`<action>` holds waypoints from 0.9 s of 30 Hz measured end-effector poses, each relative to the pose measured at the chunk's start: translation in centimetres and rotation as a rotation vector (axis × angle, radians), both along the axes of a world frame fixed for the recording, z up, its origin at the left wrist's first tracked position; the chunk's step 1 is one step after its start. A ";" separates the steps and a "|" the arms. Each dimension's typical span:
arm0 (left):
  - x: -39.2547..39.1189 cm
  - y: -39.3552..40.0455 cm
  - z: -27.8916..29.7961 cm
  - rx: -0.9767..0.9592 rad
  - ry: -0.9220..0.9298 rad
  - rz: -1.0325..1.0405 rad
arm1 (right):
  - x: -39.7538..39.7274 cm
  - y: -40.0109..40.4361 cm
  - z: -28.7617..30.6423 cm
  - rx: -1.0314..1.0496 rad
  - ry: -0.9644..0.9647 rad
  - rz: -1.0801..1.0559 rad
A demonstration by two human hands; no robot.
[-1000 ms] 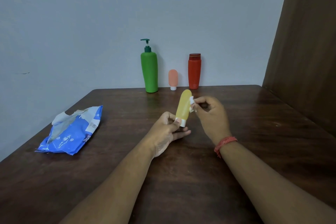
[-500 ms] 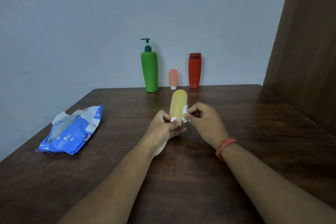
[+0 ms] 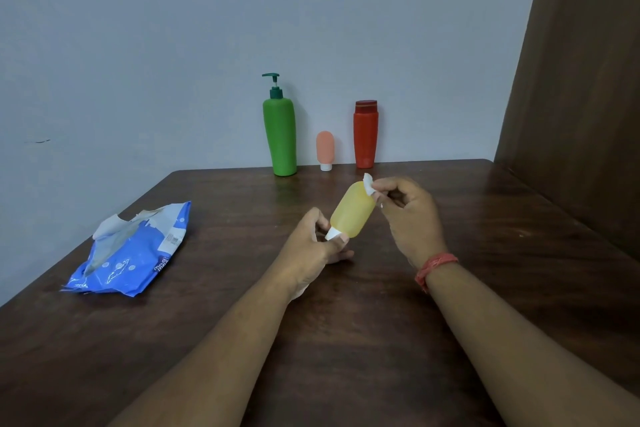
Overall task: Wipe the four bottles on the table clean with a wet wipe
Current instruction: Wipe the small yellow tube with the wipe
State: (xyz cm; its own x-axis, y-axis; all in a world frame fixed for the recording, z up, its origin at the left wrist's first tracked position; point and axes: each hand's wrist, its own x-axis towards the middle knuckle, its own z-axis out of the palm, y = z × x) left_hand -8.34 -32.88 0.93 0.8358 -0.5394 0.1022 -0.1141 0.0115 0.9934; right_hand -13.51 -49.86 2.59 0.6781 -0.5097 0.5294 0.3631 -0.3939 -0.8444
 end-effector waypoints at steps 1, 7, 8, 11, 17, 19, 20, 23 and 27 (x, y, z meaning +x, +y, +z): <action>0.0 0.0 0.0 -0.003 0.000 0.024 | 0.1 -0.1 -0.1 0.005 0.030 -0.012; -0.3 0.0 0.5 -0.009 -0.024 0.114 | -0.2 -0.4 0.0 0.101 0.132 -0.023; -0.3 0.0 0.5 -0.014 -0.025 0.117 | -0.3 -0.3 0.1 0.136 0.129 -0.020; -0.5 0.0 0.5 -0.023 -0.015 0.111 | -0.4 -0.1 0.3 0.252 0.099 0.040; -0.3 -0.1 0.4 -0.138 0.073 0.024 | -0.5 1.5 -0.4 0.212 0.106 0.298; -0.2 0.1 0.5 -0.186 0.101 0.031 | -0.4 1.8 -0.7 0.170 0.147 0.342; -0.2 0.2 0.6 -0.202 0.114 0.036 | -0.4 1.9 -0.8 0.153 0.173 0.364; -0.2 0.1 0.6 -0.214 0.142 0.029 | -0.4 2.1 -0.6 0.147 0.173 0.345; -0.3 -0.3 0.6 -0.191 0.149 0.010 | -0.2 2.1 0.0 0.225 0.022 0.176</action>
